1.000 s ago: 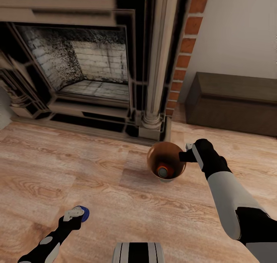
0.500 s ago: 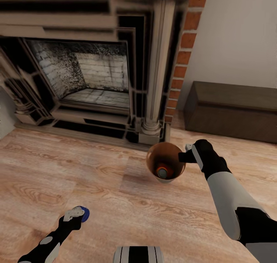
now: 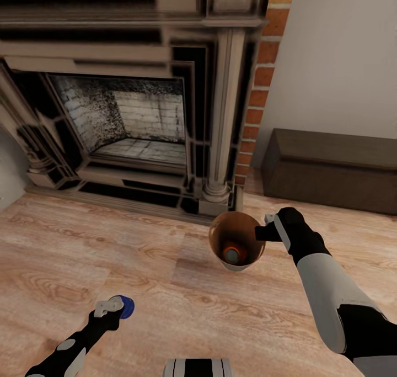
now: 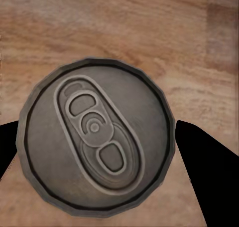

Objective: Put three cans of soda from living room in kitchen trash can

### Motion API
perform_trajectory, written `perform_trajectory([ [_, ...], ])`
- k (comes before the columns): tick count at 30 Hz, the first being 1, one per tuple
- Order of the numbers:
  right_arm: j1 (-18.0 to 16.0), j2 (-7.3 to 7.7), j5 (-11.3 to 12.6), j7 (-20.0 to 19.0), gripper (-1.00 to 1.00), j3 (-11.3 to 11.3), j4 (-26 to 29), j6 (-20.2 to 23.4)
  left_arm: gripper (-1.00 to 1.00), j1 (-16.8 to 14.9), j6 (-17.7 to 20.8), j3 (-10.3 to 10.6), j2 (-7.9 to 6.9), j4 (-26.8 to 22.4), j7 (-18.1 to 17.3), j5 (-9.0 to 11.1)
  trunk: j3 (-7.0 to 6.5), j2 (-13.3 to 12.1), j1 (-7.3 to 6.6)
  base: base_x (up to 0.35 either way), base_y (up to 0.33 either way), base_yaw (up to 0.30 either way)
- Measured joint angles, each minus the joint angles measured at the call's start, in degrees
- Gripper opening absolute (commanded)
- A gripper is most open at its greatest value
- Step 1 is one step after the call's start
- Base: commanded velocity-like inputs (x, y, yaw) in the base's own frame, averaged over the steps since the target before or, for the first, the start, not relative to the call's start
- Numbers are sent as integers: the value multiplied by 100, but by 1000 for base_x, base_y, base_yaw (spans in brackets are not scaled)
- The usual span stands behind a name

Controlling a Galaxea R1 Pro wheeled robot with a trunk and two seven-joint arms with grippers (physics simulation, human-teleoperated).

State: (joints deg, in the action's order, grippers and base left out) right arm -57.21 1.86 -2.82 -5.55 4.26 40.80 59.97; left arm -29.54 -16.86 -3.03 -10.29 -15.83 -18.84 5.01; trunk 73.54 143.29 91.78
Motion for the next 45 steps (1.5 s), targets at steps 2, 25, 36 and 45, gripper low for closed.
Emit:
perform_trajectory([
  [2,14,0,-4,1,-100,1,-8,-1,-100,0,0,-5,0,0,-1,2,-45,-3,-5,0,0,0],
  [25,319,-44,-32,8,-100,-46,-40,0,-100,0,19,-29,-32,-9,-79,27,-466,-846,-471,0,0,0],
  [36,536,-65,-58,7,-100,-167,-46,-1,-100,-42,2185,-41,-101,-2010,-160,55,-664,-1288,-712,0,0,0],
  [45,671,-203,-6,6,-100,-494,-37,1,-100,-947,5009,51,-83,-3749,-332,13,-826,-1648,-911,0,0,0],
])
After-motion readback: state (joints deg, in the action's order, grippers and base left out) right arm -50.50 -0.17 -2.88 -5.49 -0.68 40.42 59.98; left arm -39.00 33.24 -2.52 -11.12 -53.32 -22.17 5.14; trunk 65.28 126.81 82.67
